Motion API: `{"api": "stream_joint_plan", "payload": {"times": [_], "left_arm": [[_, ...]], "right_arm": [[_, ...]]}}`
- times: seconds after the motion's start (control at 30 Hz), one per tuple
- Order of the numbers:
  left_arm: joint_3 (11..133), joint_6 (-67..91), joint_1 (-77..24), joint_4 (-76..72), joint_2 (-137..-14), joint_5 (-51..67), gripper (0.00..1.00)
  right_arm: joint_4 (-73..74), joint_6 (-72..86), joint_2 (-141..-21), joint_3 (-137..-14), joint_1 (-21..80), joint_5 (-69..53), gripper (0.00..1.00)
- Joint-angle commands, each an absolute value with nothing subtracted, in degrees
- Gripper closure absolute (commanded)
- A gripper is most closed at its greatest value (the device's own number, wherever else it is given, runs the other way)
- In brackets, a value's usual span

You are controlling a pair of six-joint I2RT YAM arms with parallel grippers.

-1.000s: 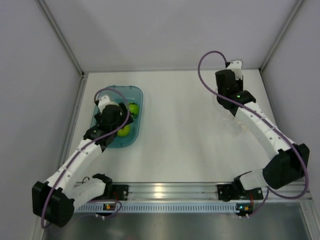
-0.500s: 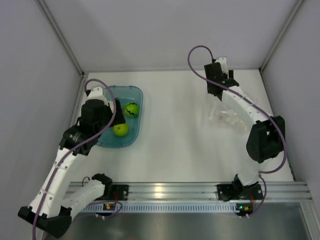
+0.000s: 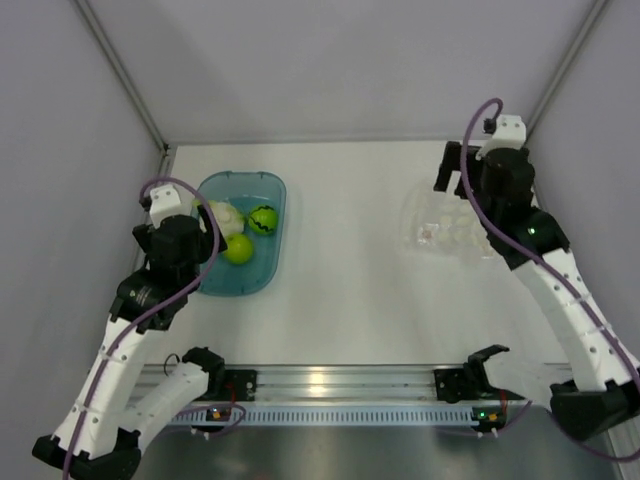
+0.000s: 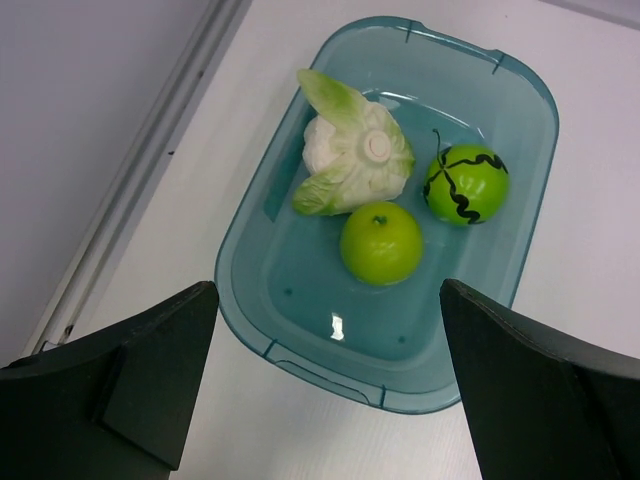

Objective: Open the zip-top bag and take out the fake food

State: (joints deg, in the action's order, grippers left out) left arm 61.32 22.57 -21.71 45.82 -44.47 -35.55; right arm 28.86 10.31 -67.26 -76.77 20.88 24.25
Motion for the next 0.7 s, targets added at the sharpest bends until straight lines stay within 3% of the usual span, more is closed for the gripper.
{"api": "stream_joint_plan", "payload": {"times": [0.0, 0.27, 0.67], "left_arm": [[59.77, 23.55, -21.27, 42.10, -41.58, -41.13, 0.02], [56.87, 21.89, -21.27, 41.84, -36.04, -39.30, 0.02], [48.78, 16.27, -22.06, 39.47, -20.58, -28.59, 0.02]], "right_arm": [[25.14, 9.67, -57.00, -68.15, 21.27, 17.50, 0.01], [30.66, 7.04, -36.41, -58.98, 21.27, 21.00, 0.01], [36.91, 7.03, -21.28, -51.07, 21.36, 21.01, 0.01]]}}
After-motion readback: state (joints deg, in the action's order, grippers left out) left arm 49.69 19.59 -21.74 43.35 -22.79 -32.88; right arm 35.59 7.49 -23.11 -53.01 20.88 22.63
